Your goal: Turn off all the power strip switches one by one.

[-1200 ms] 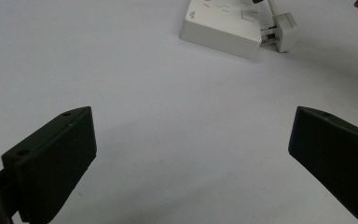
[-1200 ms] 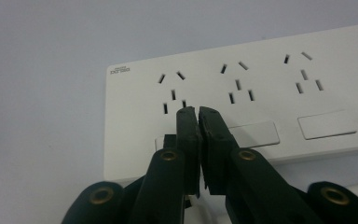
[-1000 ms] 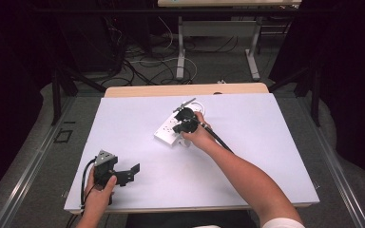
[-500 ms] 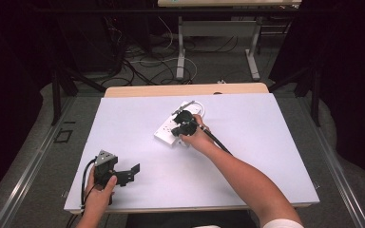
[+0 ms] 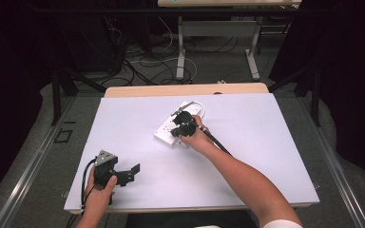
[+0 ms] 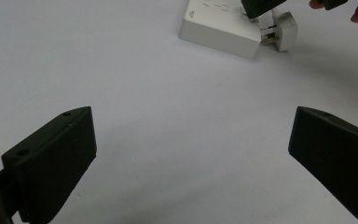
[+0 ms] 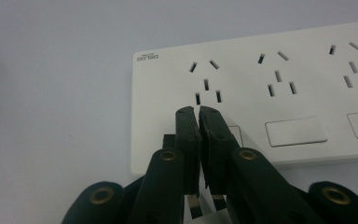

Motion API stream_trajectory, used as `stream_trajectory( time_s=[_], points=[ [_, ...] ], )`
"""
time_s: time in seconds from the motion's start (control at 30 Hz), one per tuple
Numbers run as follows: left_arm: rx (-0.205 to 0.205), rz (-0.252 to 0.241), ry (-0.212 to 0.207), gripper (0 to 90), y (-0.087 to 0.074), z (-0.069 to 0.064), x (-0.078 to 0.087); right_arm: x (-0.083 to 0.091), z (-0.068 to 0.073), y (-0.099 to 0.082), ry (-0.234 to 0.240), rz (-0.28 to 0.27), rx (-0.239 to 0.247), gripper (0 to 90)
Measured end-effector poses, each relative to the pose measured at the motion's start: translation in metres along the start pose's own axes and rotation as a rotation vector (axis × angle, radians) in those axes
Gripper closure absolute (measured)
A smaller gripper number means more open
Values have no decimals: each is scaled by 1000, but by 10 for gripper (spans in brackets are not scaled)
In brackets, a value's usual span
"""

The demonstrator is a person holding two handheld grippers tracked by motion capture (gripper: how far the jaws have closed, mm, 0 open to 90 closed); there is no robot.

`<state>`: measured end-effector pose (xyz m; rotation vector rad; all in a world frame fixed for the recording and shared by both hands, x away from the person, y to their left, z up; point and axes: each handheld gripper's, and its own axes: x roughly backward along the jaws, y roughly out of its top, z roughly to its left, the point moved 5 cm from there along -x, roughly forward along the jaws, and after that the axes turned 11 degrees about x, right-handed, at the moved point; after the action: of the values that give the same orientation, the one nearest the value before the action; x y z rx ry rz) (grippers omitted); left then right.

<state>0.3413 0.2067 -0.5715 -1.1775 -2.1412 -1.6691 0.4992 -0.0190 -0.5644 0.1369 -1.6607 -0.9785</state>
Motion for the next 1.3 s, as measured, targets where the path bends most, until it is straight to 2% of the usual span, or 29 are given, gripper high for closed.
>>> stream_trajectory(
  time_s=[0.03, 0.2, 0.23, 0.27, 0.3, 0.33, 0.37, 0.5, 0.57, 0.67, 0.73, 0.77, 0.87, 0.9, 0.93, 1.0, 1.03, 1.07, 1.13, 1.17, 1.2, 1.23, 1.27, 1.3],
  points=[
    [1, -1, -1, 8, 0, 0, 0, 0, -1, 0, 1, 4, 20, 870],
    [-2, 0, -2, 8, 0, 0, 0, 0, -1, 0, -2, 3, 23, 874],
    [-2, 0, -2, 8, 0, 0, 0, -2, 0, 1, -7, -34, 16, 874],
    [-2, 0, -2, 8, 0, 0, 0, -3, 0, 1, -8, -38, 15, 876],
    [-2, 0, -1, 8, 0, 0, 0, 0, 0, 0, -1, 1, 22, 878],
    [-3, 0, -2, 8, 0, 0, 0, -1, 0, 1, -6, -3, 41, 878],
    [-4, 1, -2, 8, 0, 0, 0, 0, 1, 1, -10, 7, 29, 879],
    [-2, 2, -1, 8, 0, 0, 0, 0, 2, 0, -7, 5, 35, 883],
    [-2, 0, -1, 9, 0, -1, 0, -2, 3, -1, 8, 1, 33, 900],
    [-2, 0, -3, 8, 0, 0, 0, -2, 3, -1, -2, 1, 29, 900],
    [-3, 0, -2, 8, 0, 0, 0, -4, 3, -1, -4, -37, 36, 900],
    [-3, 1, -2, 8, 0, 0, 0, -3, 2, -2, 2, -7, 35, 900],
    [-1, -5, 0, 8, 1, 0, 0, -3, 3, -1, 5, -4, 20, 900],
    [0, -5, 1, 8, 1, 0, -1, -3, 2, -1, 5, -9, 32, 900],
    [0, 0, 0, 8, 1, 0, 0, -2, 2, -1, 4, -6, 15, 900],
    [2, -2, 1, 8, 2, 0, -1, -3, 2, -1, 8, -15, 4, 900],
    [5, -4, 3, 8, 2, 0, -1, -5, 0, -1, 6, -51, 16, 900],
    [5, -3, 3, 8, 2, 1, -1, -3, 0, -1, 17, -25, 19, 892],
    [12, -4, 7, 8, 1, 1, -2, -4, 1, -1, 17, -34, 12, 874],
    [11, -3, 5, 8, 0, 1, -2, -1, 2, -2, 18, -4, 12, 867],
    [11, 0, 5, 9, 0, 0, -2, -1, 3, -2, 24, -11, 9, 860],
    [7, 3, 5, 8, -1, 0, -2, -4, 4, -1, 11, -52, -6, 852],
    [10, 0, 7, 8, -1, 0, -2, 0, 5, -3, 21, -9, -4, 842],
    [7, 1, 4, 8, -1, 0, -2, 0, 5, -4, 19, -14, -6, 835]
  ],
)
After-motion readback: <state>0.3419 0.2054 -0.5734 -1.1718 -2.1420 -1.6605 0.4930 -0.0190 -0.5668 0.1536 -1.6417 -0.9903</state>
